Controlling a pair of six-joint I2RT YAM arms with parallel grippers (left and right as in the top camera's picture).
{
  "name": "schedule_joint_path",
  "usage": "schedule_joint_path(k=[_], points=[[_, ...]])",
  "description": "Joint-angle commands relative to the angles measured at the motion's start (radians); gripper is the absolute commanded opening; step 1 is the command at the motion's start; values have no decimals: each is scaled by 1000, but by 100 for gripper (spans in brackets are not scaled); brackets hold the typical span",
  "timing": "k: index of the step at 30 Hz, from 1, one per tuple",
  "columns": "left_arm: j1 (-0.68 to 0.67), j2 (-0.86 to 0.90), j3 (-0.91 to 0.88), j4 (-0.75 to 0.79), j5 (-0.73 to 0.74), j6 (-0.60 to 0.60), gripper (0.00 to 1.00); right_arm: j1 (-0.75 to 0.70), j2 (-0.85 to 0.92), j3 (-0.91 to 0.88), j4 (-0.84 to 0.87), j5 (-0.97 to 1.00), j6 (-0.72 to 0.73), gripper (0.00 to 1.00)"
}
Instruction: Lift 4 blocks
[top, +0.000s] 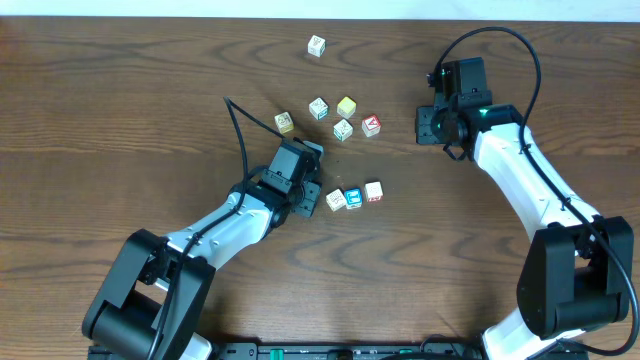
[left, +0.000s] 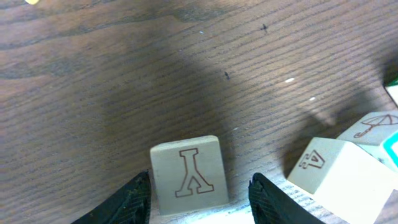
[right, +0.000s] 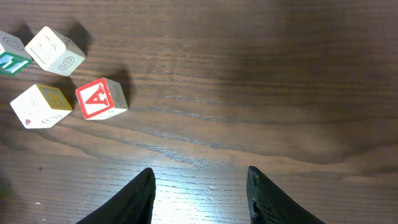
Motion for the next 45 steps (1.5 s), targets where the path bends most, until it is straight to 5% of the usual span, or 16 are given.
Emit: schedule_joint_path(k=[1, 4, 8, 28, 45], points=[[2, -17, 21, 5, -27, -1, 53, 5, 6, 19, 0, 10, -8, 45], [2, -17, 21, 9, -34, -2, 51, 5, 6, 19, 0, 10, -8, 45], [2, -17, 21, 11, -72, -2, 24, 5, 6, 19, 0, 10, -8, 44], [-64, -84, 21, -76, -72, -162, 23, 5, 6, 18, -4, 25, -15, 44], [-86, -103, 20, -143, -71, -428, 23, 5, 6, 17, -14, 25, -14, 43]])
